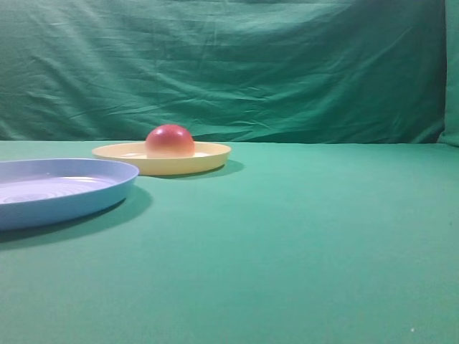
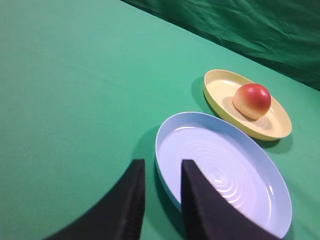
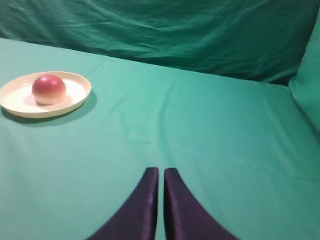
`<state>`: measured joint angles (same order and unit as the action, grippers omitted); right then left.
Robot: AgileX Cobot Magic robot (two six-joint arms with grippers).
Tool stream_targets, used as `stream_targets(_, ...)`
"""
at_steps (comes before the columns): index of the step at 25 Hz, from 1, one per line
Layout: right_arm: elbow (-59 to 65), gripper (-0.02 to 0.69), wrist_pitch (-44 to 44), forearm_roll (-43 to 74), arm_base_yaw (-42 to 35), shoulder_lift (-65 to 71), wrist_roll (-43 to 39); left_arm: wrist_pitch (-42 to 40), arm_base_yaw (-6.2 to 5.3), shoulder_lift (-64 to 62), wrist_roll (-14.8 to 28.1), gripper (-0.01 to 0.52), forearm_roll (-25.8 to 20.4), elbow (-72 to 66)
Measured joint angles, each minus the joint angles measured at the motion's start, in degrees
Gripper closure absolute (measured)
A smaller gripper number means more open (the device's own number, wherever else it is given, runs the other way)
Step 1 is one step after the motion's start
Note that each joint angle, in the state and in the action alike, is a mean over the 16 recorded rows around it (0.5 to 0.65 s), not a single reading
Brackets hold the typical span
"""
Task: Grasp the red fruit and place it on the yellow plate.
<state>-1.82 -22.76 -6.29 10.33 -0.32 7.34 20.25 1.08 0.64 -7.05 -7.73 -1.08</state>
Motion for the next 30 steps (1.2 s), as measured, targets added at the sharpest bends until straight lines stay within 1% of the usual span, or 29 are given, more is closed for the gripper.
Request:
stream_targets(7, 3.19, 0.665, 1.35, -0.08, -0.13, -0.38, -0.11, 0.0, 0.0, 0.0, 0.0, 0.357, 0.0, 0.0)
stream_targets(30, 3.34, 0.665, 1.03, -0.09, -0.13, -0.39, -0.11, 0.0, 0.0, 0.0, 0.0, 0.357, 0.0, 0.0)
